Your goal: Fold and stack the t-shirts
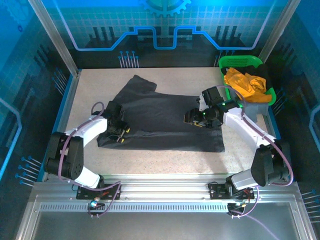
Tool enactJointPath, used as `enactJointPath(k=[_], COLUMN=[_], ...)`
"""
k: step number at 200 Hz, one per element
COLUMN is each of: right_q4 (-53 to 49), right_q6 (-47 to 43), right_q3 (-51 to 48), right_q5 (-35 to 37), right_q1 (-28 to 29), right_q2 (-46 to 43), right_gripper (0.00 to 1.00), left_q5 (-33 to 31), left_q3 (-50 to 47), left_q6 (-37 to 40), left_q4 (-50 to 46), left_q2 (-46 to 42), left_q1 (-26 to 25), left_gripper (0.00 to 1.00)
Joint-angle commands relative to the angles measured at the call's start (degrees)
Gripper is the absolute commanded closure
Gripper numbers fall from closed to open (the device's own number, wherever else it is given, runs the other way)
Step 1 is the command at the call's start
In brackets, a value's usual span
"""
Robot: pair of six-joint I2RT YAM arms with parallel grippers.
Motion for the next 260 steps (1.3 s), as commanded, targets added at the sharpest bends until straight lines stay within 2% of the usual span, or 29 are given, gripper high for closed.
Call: enactJointPath(k=[1,18,35,48,82,125,157,202,207,216,222,238,248,260], right_q4=[0.7,0.6,0.3,0.1,-0.4,-0.9,-1.3,-1.0,-0.9,-0.8,-0.7,-0.7,-0.7,-0.6], right_q6=[0.3,0.5,0.6,0.7,1.8,2.1,2.2,2.6,2.7,2.8,2.8,2.6,2.5,2.3], right_q3=[0.3,0.2,0.2,0.1,-0.2,-0.4,-0.6,-1.6,-1.7,-1.8,-1.8,-1.6,-1.4,-1.3], right_q5=[-1.5,-1.3,-0.9,-0.6,0.1,-0.7,-0.8,-1.5,-1.6,-1.7,-1.9,-1.9,-1.8,-1.8], right_q1=[-1.0,-1.5,-2.0,-2.3,-4.1,-7.1,-7.7,-7.8,-7.9,-7.9,-7.9,-7.9,-7.8,-7.7], right_q2=[0.0,0.0,0.2,0.2,-0.1,0.1,-0.1,0.8,0.9,1.1,1.2,1.6,2.0,2.5], right_gripper=[0.41,0.41,0.42,0.42,0.43,0.43,0.43,0.44,0.44,0.44,0.44,0.44,0.44,0.44], left_q5=[0.4,0.0,-1.3,-2.3,-2.6,-2.9,-1.1,-1.9,-2.2,-2.3,-1.7,2.7,3.1,2.7], left_q3=[0.6,1.8,3.6,5.9,15.2,31.8,38.8,45.6,46.1,46.4,46.1,42.1,40.1,39.2], left_q6=[0.4,0.6,1.2,2.0,6.5,14.2,18.7,25.8,26.5,27.4,28.2,30.8,31.5,31.9], left_q4=[1.4,1.4,0.7,-0.2,-2.7,-11.1,-13.5,-18.4,-19.0,-19.5,-18.3,-9.0,-5.4,-4.3], left_q2=[1.8,2.8,2.7,2.8,7.9,20.1,26.9,31.6,32.1,32.5,32.3,28.6,25.8,23.5], left_q1=[-0.7,-0.7,-1.2,-1.7,-3.6,-7.2,-8.5,-10.9,-11.0,-11.3,-11.4,-12.1,-12.2,-11.7], left_gripper=[0.66,0.76,0.93,1.0,1.0,1.0,1.0,1.0,0.96,0.8,0.74,0.58,0.52,0.49])
